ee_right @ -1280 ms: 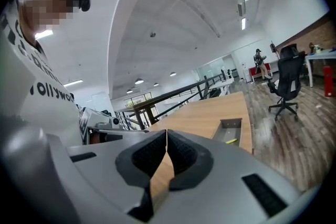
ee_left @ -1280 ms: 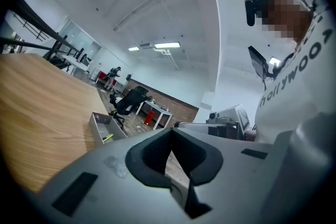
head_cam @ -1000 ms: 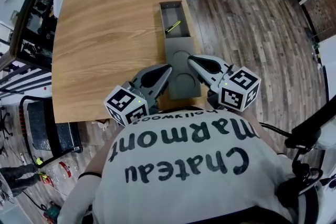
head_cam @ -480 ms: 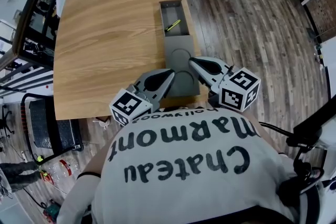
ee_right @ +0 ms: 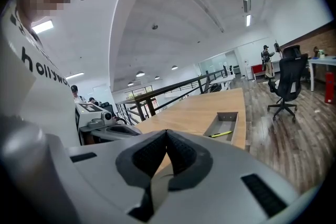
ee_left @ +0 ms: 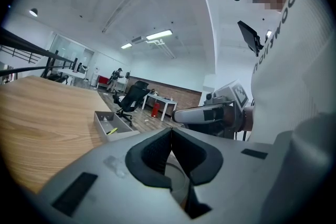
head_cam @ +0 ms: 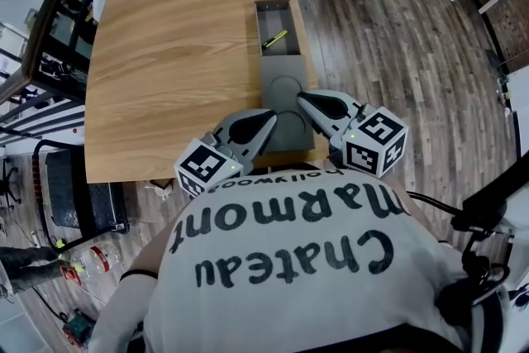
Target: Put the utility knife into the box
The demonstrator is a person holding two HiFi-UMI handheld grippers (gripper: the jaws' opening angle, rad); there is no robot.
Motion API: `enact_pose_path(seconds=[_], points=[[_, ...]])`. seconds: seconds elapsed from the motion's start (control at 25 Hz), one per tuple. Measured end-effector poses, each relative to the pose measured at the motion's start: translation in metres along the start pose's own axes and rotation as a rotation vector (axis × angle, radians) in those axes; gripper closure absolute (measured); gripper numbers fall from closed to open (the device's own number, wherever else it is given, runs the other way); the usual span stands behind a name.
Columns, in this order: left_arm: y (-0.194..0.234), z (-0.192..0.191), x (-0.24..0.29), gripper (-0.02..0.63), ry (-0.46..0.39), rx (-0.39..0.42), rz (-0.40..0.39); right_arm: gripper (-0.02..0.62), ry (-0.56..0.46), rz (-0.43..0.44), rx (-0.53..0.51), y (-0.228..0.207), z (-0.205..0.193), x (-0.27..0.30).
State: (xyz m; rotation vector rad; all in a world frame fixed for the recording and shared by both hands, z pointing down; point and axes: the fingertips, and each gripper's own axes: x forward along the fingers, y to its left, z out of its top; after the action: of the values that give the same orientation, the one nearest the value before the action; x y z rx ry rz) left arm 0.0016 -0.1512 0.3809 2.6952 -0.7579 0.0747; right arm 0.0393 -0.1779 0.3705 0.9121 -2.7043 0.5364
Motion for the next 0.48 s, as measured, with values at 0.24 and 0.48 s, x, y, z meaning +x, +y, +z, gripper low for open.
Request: enact_pose_path(seconds=[0.24,0.48], points=[[0.0031,0.0013,-0.0008,0.600,-0.002,0.006,0.010,0.586,0.005,-0.001,0.001,-0.0031,-0.0006,0.0024],[0.0062,0.0006,-0.0022,0.600,0.005,0.003,0.011,0.586,0.011,-0.007,0.018,-0.0053,-0.0007,0.0061]])
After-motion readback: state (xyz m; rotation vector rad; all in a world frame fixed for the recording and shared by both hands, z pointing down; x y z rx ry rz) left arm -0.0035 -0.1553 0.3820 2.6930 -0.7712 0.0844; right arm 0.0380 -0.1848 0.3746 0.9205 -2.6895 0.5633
